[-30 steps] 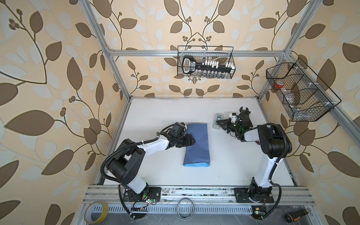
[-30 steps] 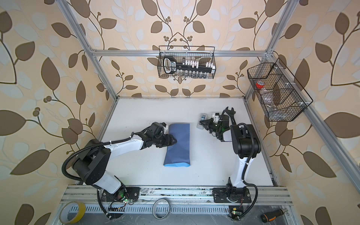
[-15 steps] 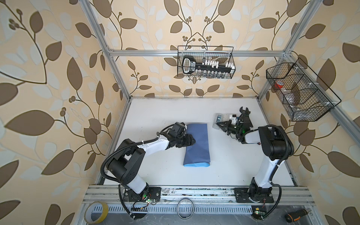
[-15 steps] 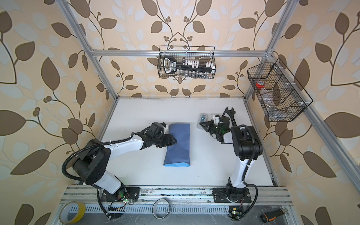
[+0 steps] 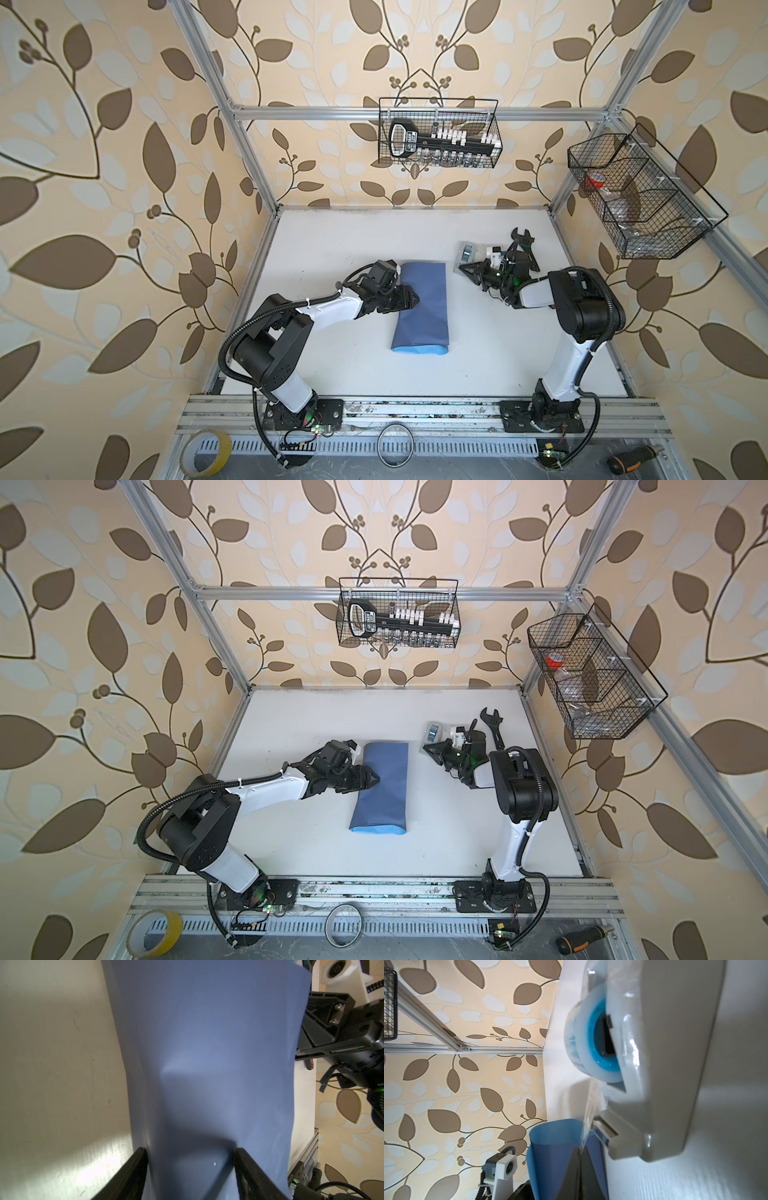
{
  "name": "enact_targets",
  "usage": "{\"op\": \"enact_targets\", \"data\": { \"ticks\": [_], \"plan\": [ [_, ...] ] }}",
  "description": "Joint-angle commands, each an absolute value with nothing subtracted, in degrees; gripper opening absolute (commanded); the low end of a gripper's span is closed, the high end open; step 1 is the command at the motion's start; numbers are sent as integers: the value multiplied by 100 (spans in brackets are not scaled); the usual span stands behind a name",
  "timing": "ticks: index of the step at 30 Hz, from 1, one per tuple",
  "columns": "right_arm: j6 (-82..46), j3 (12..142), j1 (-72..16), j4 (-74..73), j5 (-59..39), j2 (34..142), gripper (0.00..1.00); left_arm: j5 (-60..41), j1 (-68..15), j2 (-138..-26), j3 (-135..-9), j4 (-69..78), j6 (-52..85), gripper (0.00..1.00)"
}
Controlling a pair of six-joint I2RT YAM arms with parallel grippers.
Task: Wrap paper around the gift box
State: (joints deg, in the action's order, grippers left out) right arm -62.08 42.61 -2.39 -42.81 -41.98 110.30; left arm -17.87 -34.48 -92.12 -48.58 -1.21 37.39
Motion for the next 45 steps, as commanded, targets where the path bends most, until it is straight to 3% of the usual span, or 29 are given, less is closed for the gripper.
{"op": "enact_targets", "data": {
  "ticks": [1,35,45],
  "plan": [
    [-6026,4148,-306,-4140,-4238,11220,0,-1328,-3498,-9591,-4597,-1028,3529,66],
    [-4745,4377,-193,-2434,-3201,11228,0,-1152,-3493,-9478,-4632,-1263,3437,68],
    [-4931,3242,-247,-3197,-3181,9384,0,-1067,-3496,-9472,-4673,-1395,3340,68]
  ]
}}
